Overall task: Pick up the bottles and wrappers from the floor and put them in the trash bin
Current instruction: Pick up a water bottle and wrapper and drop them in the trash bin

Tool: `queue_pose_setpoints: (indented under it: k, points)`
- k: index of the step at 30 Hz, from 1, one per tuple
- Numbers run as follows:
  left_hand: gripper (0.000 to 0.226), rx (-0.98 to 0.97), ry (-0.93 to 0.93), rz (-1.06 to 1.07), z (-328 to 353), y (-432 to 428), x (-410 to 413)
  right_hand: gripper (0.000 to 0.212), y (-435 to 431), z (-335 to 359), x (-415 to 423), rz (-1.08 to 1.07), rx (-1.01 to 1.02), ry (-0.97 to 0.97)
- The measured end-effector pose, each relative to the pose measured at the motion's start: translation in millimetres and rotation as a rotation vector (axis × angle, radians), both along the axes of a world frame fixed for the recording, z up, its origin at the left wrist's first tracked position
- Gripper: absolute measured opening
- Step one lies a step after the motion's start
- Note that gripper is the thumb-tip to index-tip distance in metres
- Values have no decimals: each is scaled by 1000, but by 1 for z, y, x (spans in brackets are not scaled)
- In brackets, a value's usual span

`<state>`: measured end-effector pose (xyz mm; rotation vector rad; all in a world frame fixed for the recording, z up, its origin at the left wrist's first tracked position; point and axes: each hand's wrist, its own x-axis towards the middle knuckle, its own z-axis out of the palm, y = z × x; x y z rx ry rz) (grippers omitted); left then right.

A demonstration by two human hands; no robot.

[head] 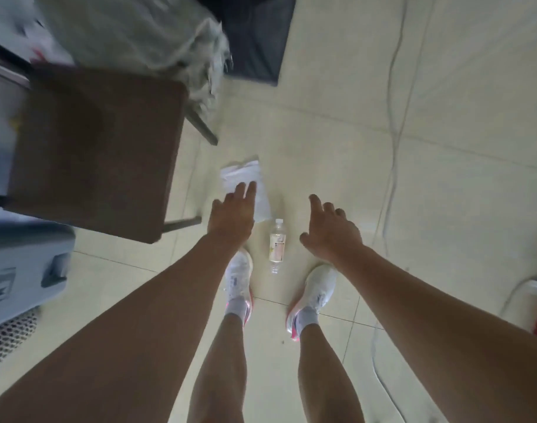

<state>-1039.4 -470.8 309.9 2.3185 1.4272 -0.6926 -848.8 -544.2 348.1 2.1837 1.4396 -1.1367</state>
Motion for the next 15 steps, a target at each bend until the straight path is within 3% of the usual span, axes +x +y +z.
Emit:
queue_pose_setpoints:
  k: [3,7,9,12,15]
  points:
    - [84,-55,-3,15,-120,4,4,78,-8,-117,-15,-32,-73,44]
    - [80,-229,-84,616,-262,-12,-19,86,-25,-254,-46,-329,-221,127]
    - [77,-252,-74,820,-322,-11,-32,86,-32,-312,-61,-439,-257,144]
    - [72,-144,-52,940,-391,9,-39,82,-38,-380,-79,-540,-259,151]
    - [91,9,-49,999,-437,37,-34,85,-40,-426,-92,-577,-232,137]
